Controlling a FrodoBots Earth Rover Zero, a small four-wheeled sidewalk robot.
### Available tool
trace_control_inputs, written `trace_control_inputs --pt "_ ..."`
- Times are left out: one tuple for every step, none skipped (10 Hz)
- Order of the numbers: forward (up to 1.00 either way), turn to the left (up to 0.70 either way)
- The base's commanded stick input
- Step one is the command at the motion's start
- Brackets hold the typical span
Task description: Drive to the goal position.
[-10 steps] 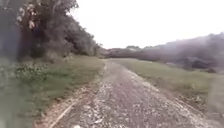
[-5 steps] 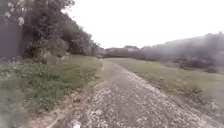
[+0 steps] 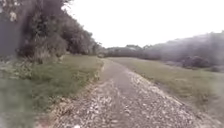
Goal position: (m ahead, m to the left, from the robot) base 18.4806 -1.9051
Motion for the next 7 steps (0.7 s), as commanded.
trace_control_inputs --pt "0.7 0.0" --pt "0.7 0.0" --pt "0.7 0.0" --pt "0.7 0.0" --pt "0.7 0.0" --pt "0.7 0.0" --pt "0.7 0.0"
